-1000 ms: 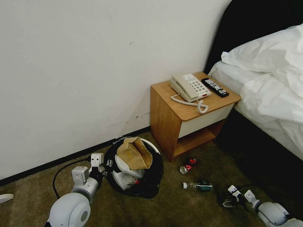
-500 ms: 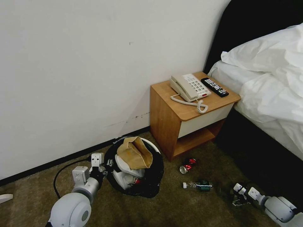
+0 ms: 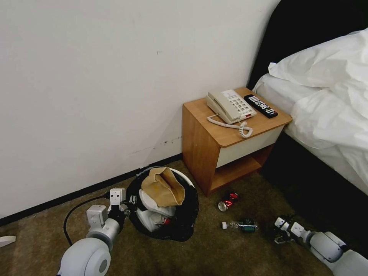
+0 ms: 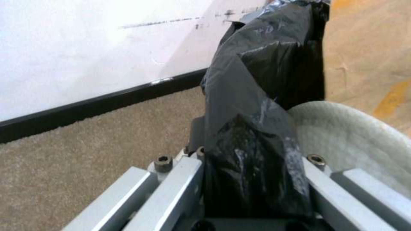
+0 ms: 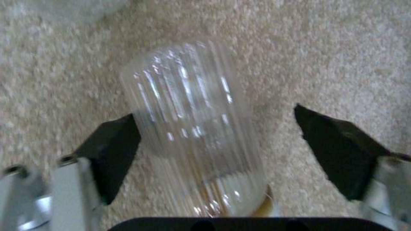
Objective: Pick up the trash bin, then pick up the garbage from the floor and place it into the trash bin.
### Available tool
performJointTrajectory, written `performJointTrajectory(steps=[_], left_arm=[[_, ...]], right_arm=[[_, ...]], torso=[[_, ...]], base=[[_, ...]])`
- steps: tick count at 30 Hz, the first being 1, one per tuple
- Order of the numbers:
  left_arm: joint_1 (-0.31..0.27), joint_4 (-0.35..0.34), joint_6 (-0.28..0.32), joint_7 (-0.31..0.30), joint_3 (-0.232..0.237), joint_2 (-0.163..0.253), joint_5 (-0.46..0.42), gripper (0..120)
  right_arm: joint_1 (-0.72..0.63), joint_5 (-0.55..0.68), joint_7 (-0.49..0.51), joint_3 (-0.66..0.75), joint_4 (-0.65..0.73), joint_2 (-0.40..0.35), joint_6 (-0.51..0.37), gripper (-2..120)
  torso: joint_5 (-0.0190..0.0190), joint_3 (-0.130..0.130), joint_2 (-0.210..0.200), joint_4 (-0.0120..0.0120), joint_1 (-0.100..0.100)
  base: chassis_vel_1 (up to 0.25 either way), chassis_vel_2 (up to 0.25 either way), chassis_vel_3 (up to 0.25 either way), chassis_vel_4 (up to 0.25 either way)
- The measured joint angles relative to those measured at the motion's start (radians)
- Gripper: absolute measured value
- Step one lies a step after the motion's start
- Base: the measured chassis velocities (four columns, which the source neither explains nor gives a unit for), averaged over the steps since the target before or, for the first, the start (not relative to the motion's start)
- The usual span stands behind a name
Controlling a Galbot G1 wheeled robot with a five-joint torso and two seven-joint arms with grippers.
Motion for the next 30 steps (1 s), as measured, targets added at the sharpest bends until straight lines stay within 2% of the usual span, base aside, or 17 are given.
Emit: performJointTrajectory(steps=[1, 3, 4, 5, 6, 8, 10, 11, 13, 15, 20, 25, 30], left_arm=[[0.002, -0.001, 0.0, 0.001, -0.002, -0.002, 0.001, 4], [0.008, -0.004, -0.002, 0.005, -0.007, -0.007, 0.006, 4], [0.008, -0.004, -0.002, 0.005, -0.007, -0.007, 0.006, 4], [0.011, -0.005, -0.003, 0.006, -0.008, -0.011, 0.01, 4], [0.013, -0.006, -0.003, 0.009, -0.009, -0.015, 0.013, 4], [0.014, -0.007, -0.004, 0.011, -0.01, -0.017, 0.015, 4], [0.014, -0.007, -0.004, 0.011, -0.01, -0.019, 0.017, 4], [0.015, -0.008, -0.005, 0.011, -0.011, -0.023, 0.02, 4], [0.015, -0.009, -0.005, 0.011, -0.011, -0.025, 0.021, 4], [0.019, -0.014, -0.005, 0.013, -0.011, -0.031, 0.028, 4], [0.03, -0.017, -0.011, 0.019, -0.011, -0.043, 0.042, 4], [0.032, -0.019, -0.012, 0.023, -0.008, -0.043, 0.045, 4], [0.03, -0.019, -0.012, 0.023, -0.006, -0.04, 0.045, 4]], right_arm=[[0.006, 0.0, 0.001, -0.005, -0.007, 0.007, 0.003, 80], [0.019, 0.002, 0.004, -0.012, -0.016, 0.021, 0.008, 70], [0.019, 0.002, 0.004, -0.012, -0.016, 0.021, 0.008, 70], [0.022, 0.003, 0.003, -0.016, -0.021, 0.028, 0.011, 64], [0.025, 0.006, 0.005, -0.016, -0.023, 0.031, 0.012, 59], [0.026, 0.009, 0.005, -0.017, -0.024, 0.033, 0.012, 56], [0.026, 0.01, 0.005, -0.017, -0.024, 0.034, 0.012, 52], [0.025, 0.012, 0.005, -0.018, -0.024, 0.035, 0.012, 46], [0.022, 0.014, 0.005, -0.017, -0.023, 0.036, 0.013, 44], [0.009, 0.017, 0.007, -0.007, -0.013, 0.034, 0.013, 37], [-0.032, 0.027, 0.017, 0.023, 0.015, 0.029, 0.006, 36], [-0.082, 0.032, 0.02, 0.057, 0.055, 0.021, -0.002, 36], [-0.1, 0.032, 0.024, 0.074, 0.07, 0.017, -0.003, 36]], torso=[[-0.0013, 0.0, 0.0, -0.0003, 0.0], [-0.0011, 0.0, 0.0, -0.0004, 0.0], [-0.0011, 0.0, 0.0, -0.0004, 0.0], [-0.0021, 0.0, 0.0, -0.0007, 0.0], [-0.0009, 0.0, 0.0, -0.0005, 0.0], [-0.0002, 0.0, 0.001, -0.0002, 0.0], [-0.0004, 0.0, 0.0, -0.0003, 0.0], [-0.0005, 0.0, 0.0, -0.0001, 0.0], [0.0, 0.0, 0.0, 0.0001, 0.0], [0.001, 0.0, 0.0, 0.0012, 0.0], [0.002, 0.0, 0.0, 0.0022, 0.0], [0.0019, 0.0, 0.0, 0.0004, 0.0], [0.0017, 0.0, 0.0, 0.0001, 0.0]], base=[[0.0, 0.0, 0.0, 0.0], [0.0, 0.0, 0.0, 0.0], [0.0, 0.0, 0.0, 0.0], [0.0, 0.0, 0.0, 0.0], [0.0, 0.0, 0.0, 0.0], [0.0, 0.0, 0.0, 0.0], [0.0, 0.0, 0.0, 0.0], [0.0, 0.0, 0.0, 0.0], [0.0, 0.0, 0.0, 0.0], [0.0, 0.0, 0.0, 0.0], [0.0, 0.0, 0.0, 0.0], [0.0, 0.0, 0.0, 0.0], [0.0, 0.0, 0.0, 0.0]])
